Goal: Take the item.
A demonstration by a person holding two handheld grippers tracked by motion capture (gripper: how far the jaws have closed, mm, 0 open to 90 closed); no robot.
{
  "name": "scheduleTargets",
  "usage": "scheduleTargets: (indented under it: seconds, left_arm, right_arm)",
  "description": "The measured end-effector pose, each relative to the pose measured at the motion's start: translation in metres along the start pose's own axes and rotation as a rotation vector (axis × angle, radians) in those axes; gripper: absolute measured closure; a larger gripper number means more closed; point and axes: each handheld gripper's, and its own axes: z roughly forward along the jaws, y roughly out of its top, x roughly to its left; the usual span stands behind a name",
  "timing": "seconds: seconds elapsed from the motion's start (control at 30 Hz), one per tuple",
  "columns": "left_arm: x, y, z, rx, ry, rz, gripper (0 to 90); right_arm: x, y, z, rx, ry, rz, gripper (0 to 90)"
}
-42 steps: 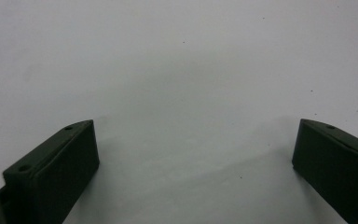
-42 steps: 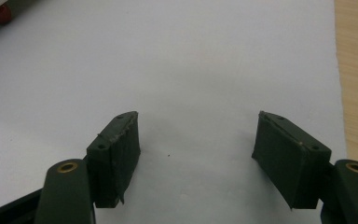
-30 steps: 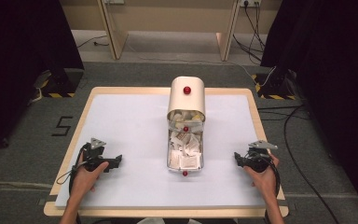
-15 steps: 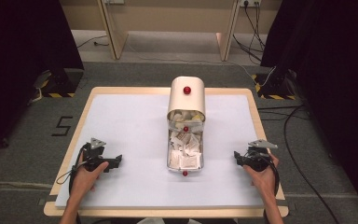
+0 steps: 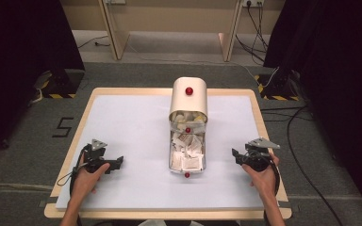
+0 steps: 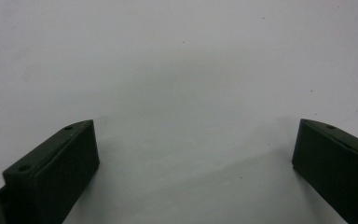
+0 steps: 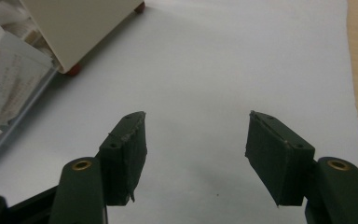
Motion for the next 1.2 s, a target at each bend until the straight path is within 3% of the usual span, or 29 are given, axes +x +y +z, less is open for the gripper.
scheduleTargets:
  seconds: [0.33,1.2]
  left_arm:
    - [0.0,0.0,0.0,0.0,0.0,0.001,0.0]
    - [0.0,0.0,0.0,-0.004,0.0,-0.003,0.0]
  right_arm:
    - [0.016,0.015,-0.011,-0.059,0.053,-0.003,40.5]
    - [0.072,0.042,-0.027,-0.137,0.185,-0.106,41.9]
